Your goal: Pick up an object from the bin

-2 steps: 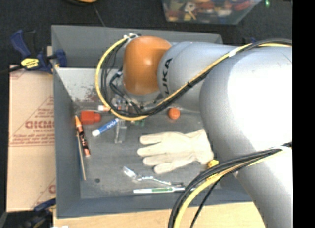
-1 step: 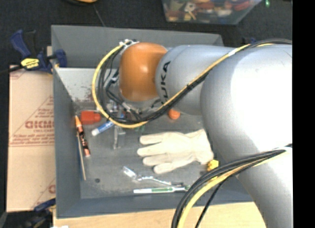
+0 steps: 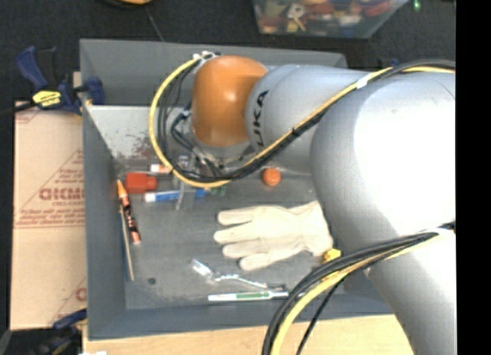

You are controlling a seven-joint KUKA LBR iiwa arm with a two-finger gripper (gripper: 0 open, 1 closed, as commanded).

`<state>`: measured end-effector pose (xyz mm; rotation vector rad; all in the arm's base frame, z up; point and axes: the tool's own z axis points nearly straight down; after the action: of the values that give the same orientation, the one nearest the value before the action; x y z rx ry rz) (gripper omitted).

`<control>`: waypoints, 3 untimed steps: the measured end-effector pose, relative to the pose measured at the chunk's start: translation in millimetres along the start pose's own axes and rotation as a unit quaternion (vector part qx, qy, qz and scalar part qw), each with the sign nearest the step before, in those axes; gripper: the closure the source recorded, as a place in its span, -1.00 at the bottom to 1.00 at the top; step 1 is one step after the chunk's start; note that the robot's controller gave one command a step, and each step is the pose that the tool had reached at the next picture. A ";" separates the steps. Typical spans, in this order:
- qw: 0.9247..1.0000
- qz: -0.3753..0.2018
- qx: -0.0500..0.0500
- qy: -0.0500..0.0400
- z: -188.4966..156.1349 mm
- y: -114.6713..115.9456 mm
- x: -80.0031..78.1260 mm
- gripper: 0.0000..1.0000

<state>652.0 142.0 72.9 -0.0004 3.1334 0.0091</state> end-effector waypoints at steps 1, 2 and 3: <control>1.000 0.000 0.000 0.000 0.1 0.2 0.2 1.00; 1.000 0.001 0.001 0.005 -15.1 -0.5 3.2 1.00; 1.000 0.001 0.000 0.002 -51.7 0.2 0.4 1.00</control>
Offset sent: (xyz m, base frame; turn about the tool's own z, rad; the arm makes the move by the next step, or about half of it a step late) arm -0.0002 0.0001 0.0693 0.0003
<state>651.2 141.9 124.6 0.0017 3.1365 0.0092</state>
